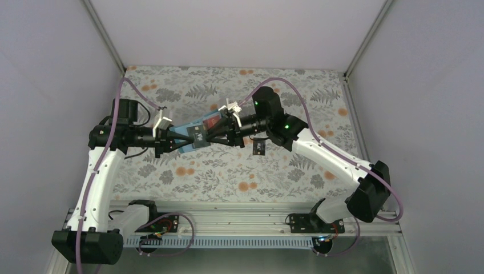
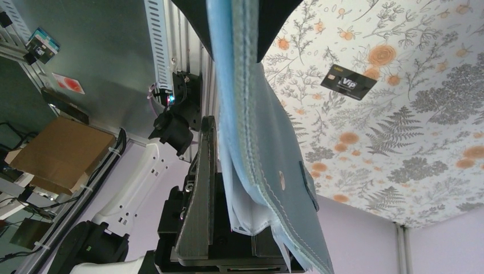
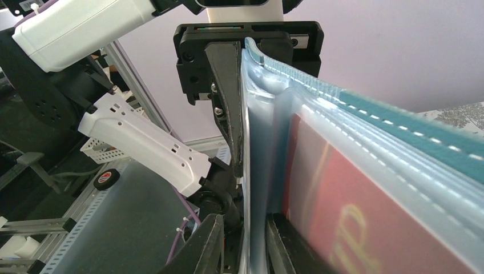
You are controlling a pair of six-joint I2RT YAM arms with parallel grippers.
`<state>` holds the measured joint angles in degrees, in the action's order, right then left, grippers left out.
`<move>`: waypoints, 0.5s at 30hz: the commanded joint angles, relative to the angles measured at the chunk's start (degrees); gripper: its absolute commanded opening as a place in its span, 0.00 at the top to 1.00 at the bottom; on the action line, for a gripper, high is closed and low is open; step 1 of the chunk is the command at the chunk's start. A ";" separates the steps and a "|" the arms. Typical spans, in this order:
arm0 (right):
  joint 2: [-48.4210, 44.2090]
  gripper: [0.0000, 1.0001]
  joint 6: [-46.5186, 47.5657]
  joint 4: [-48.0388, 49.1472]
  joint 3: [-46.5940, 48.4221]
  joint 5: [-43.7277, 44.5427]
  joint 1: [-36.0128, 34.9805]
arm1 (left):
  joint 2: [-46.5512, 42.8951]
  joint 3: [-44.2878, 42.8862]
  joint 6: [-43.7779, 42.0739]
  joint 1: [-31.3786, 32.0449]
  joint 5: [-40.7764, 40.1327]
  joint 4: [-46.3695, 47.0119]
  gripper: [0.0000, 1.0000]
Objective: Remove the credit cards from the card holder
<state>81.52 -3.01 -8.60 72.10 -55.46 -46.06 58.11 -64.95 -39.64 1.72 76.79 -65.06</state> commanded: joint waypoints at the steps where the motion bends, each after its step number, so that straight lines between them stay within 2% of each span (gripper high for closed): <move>1: -1.60 0.81 0.58 0.75 0.58 0.60 0.11 | -0.80 -1.04 -1.48 0.14 3.05 0.49 0.98; 6: -0.94 0.95 0.19 1.10 0.59 -0.41 0.15 | -0.82 -1.13 -1.41 0.13 3.09 0.55 0.98; 12: -2.20 0.96 1.07 -0.31 0.13 1.01 0.51 | -0.97 -0.89 -1.27 0.13 3.00 0.63 0.97; 15: -2.75 0.96 1.27 -0.72 0.18 1.24 0.71 | -0.92 -0.45 -0.91 0.13 3.01 0.98 0.91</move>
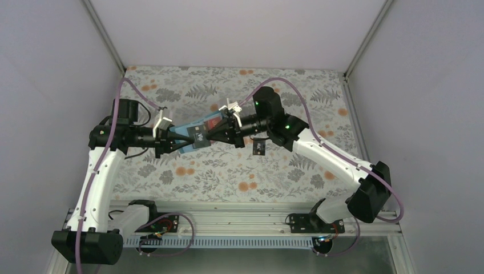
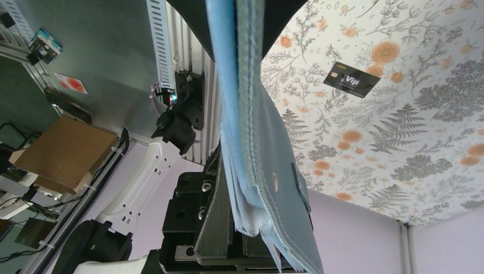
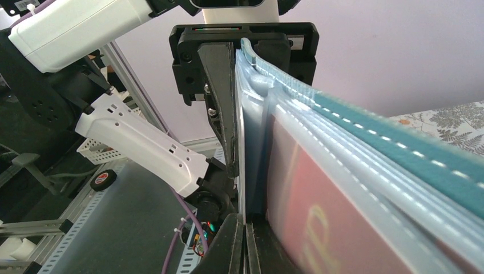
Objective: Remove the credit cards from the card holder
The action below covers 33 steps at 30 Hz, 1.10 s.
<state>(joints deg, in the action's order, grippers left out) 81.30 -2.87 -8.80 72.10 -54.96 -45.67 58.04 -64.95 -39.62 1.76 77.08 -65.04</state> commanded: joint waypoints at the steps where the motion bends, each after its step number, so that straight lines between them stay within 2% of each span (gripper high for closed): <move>1: -2.59 0.96 1.31 -0.88 0.37 0.73 0.32 | -0.85 -0.44 -0.96 0.09 2.80 0.83 0.91; 8: -3.21 0.96 2.01 -1.57 0.40 1.61 0.58 | -0.79 -0.40 -0.73 0.11 2.90 0.94 0.91; 9: -3.04 0.95 2.02 -1.64 0.38 1.25 0.58 | -0.78 -0.44 -0.66 0.09 2.86 0.96 0.96; 13: -2.79 0.86 2.10 -1.92 0.31 0.74 0.58 | -0.89 -0.65 -0.74 0.09 2.84 0.56 0.98; 16: -3.57 0.84 2.63 -2.12 -0.26 1.08 0.65 | -0.86 -1.13 -2.04 0.09 3.46 -0.46 0.98; 19: -4.01 0.86 2.73 -2.19 -0.61 1.03 0.76 | -0.81 -1.09 -2.42 0.09 3.70 -0.59 0.98; 24: -3.50 0.96 2.44 -1.92 -0.56 0.09 0.80 | -0.81 -1.10 -2.46 0.11 3.69 -0.58 0.98; 29: -4.07 0.96 2.75 -2.24 -0.58 0.98 0.85 | -0.74 -0.81 -1.85 0.09 3.54 0.00 0.97; 32: -4.69 0.96 2.97 -2.94 -0.80 2.66 1.21 | -0.83 -0.47 -1.07 0.09 3.40 0.45 0.86; 33: -4.96 0.96 2.96 -3.24 -1.01 3.02 1.40 | -0.85 -0.38 -1.01 0.09 3.39 0.46 0.85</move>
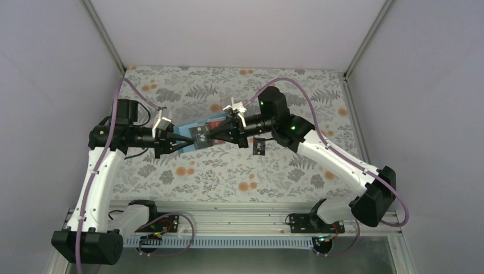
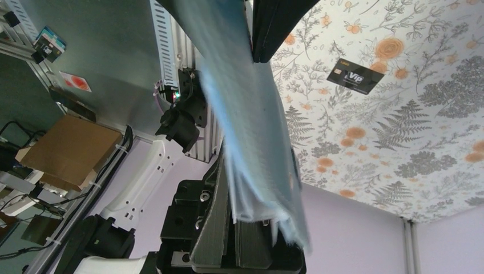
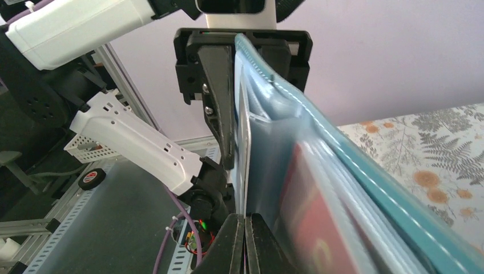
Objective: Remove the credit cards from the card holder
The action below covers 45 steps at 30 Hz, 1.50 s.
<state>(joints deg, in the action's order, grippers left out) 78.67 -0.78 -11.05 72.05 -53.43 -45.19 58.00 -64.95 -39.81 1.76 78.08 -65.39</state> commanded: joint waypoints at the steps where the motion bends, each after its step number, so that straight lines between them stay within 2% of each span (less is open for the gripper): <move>1: -2.48 0.96 0.91 -1.23 -0.96 1.57 1.16 | -0.78 -0.36 -0.82 0.09 2.41 0.85 0.85; 3: -2.64 0.96 1.12 -1.79 -0.90 1.57 1.33 | -0.78 -0.32 -0.74 0.11 2.45 0.94 0.86; 8: -2.74 0.96 1.37 -2.06 -0.60 1.22 1.42 | -0.57 -0.51 -0.67 0.11 2.50 0.95 0.97; 17: -2.40 0.96 1.10 -1.36 -1.60 -0.19 1.68 | -0.25 -1.83 -1.17 0.00 2.81 0.81 0.98; 20: -1.08 0.89 -0.72 0.80 -1.61 -3.25 1.68 | -0.22 -1.77 -1.52 0.00 2.98 0.73 0.98; 25: -0.46 0.88 -1.98 3.29 -2.17 -3.67 1.60 | -0.50 -1.68 -1.76 0.00 3.04 0.52 0.97; 29: 0.09 0.82 -2.82 3.92 -2.03 -4.58 1.45 | -0.46 -1.28 -1.53 0.00 2.95 0.85 0.98; 32: 0.54 0.84 -3.38 4.23 -1.85 -4.41 1.20 | -0.51 -1.49 -1.39 0.01 2.87 0.93 0.98; 36: 0.39 0.96 -3.74 4.20 -1.78 -3.63 1.16 | -0.58 -1.46 -1.38 0.00 2.70 0.86 0.98; 41: -0.91 0.96 -4.58 1.70 -1.91 1.83 1.71 | -0.58 -1.82 0.73 -0.34 2.73 2.17 0.97; 45: -3.27 0.96 -6.77 -3.53 -2.88 7.02 6.59 | -0.78 -1.13 4.94 -0.83 0.05 5.40 0.98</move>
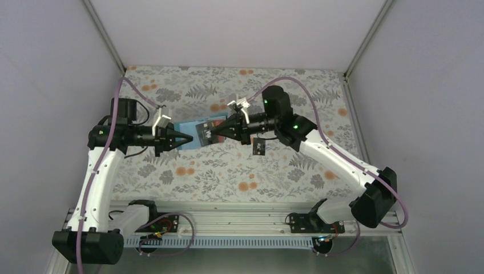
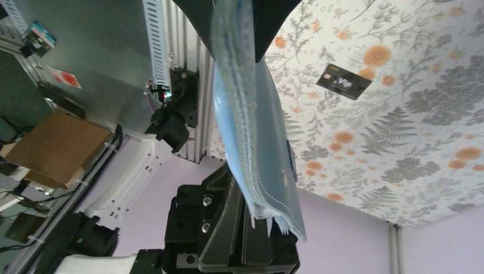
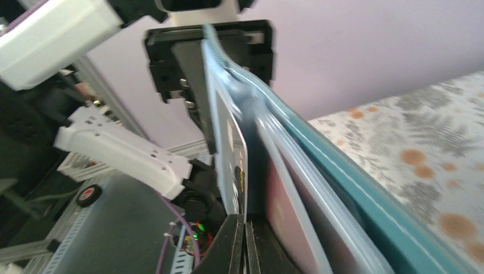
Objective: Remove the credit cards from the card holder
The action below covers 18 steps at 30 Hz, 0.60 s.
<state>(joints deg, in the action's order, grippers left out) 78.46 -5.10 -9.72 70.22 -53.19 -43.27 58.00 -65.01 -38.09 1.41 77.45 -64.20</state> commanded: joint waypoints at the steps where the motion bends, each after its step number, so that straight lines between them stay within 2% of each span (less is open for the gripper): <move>1: -4.10 0.96 -3.17 -5.79 -1.73 6.84 6.47 | -0.88 -0.63 4.71 -0.52 -0.40 5.39 0.98; 7: -10.07 0.96 -4.10 -12.42 -3.25 8.08 16.37 | -0.97 1.69 12.07 -0.61 -7.43 11.76 0.98; 11: -10.20 0.96 -9.23 -14.11 -5.57 8.57 25.51 | -1.03 2.57 16.91 -0.66 -16.53 15.69 0.98; 13: -8.11 0.96 -12.08 -14.43 -8.27 8.35 29.28 | -1.16 2.91 18.07 -0.70 -18.64 16.54 0.98; 15: -3.78 0.96 -11.56 -17.19 -9.92 9.79 30.03 | -1.24 3.06 18.53 -0.79 -20.08 16.81 0.98; 18: 2.94 0.96 -11.38 -16.88 -14.16 5.39 29.99 | -1.27 3.20 18.75 -0.79 -21.45 16.92 0.98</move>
<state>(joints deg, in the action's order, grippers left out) 73.82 -14.44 -22.15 61.45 -44.82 -13.30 57.78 -62.22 -21.74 0.86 59.33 -50.06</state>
